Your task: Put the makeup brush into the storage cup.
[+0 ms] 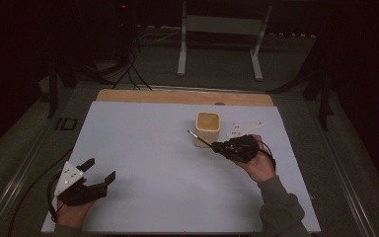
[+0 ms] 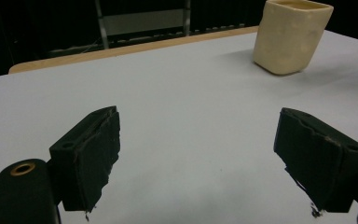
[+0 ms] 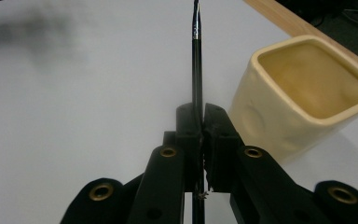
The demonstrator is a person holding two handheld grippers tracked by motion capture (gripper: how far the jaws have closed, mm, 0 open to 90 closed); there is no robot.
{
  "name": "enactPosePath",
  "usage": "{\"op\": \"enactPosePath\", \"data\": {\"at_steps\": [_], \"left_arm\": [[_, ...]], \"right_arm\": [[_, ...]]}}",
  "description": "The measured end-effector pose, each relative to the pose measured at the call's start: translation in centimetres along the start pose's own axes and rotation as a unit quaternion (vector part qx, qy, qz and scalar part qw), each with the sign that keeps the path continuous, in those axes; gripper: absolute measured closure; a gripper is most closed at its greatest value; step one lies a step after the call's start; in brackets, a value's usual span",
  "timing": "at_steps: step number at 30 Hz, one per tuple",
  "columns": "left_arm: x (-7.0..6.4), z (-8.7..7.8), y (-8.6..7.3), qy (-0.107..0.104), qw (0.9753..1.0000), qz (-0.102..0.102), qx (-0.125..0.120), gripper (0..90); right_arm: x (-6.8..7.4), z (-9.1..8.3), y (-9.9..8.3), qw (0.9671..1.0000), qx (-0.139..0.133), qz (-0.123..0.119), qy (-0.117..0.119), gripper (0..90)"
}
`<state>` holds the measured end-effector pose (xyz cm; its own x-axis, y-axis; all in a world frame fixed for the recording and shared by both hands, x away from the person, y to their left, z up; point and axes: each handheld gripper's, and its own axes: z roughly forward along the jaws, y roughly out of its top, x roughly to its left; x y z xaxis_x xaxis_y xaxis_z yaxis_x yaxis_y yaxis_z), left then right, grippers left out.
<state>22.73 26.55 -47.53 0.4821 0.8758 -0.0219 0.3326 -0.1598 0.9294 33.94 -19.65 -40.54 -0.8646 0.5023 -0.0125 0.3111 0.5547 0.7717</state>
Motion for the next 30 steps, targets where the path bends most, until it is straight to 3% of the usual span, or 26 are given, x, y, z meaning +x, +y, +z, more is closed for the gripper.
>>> {"op": "enactPosePath", "data": {"at_steps": [16, 30], "left_arm": [[0.0, 0.0, 0.0, 0.001, 1.0000, -0.001, -0.002, 15.5], [0.0, -0.1, 0.0, 0.002, 1.0000, -0.002, -0.006, 15.5]], "right_arm": [[-0.6, -0.4, 0.7, 0.9992, -0.031, 0.012, -0.023, 85.4], [-1.5, -0.9, 1.1, 0.9956, -0.071, 0.027, -0.056, 85.4]]}}
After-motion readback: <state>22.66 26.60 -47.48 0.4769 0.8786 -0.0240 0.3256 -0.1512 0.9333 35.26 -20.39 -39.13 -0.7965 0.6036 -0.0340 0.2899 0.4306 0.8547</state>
